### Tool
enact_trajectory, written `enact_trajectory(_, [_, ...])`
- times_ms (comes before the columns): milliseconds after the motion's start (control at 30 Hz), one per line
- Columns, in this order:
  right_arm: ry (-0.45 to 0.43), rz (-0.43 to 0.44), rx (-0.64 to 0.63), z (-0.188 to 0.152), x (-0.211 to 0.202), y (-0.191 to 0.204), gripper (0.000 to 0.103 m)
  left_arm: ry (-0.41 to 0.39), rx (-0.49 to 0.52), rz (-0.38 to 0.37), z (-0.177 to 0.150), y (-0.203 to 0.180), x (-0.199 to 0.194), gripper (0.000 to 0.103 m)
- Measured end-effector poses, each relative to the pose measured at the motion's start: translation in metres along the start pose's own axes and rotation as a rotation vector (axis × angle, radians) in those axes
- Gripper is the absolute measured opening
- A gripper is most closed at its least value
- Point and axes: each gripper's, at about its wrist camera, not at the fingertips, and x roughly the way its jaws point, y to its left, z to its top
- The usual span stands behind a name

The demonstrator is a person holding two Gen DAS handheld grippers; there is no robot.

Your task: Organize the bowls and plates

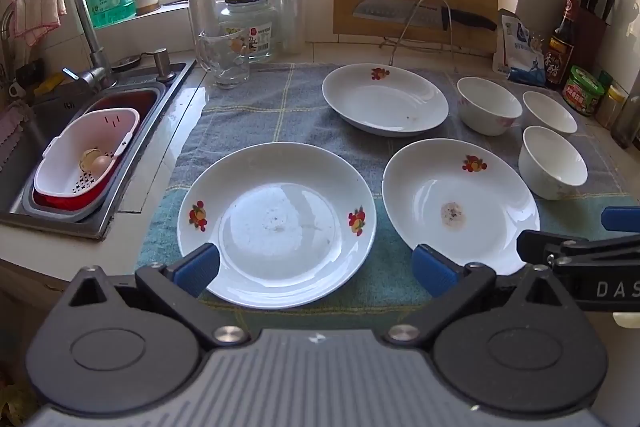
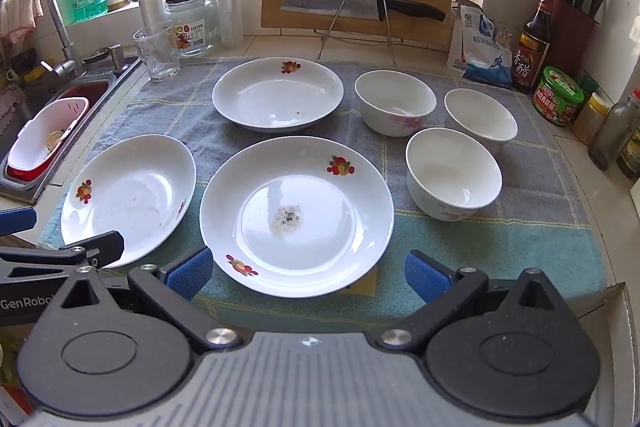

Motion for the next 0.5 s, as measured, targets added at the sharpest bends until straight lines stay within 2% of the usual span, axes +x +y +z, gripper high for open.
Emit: enact_trajectory(500, [-0.005,0.001,-0.003,0.0025,-0.0009,-0.0009,0.103,-0.005,0.004,-0.002,0.0044,-0.001,-0.0012,0.101])
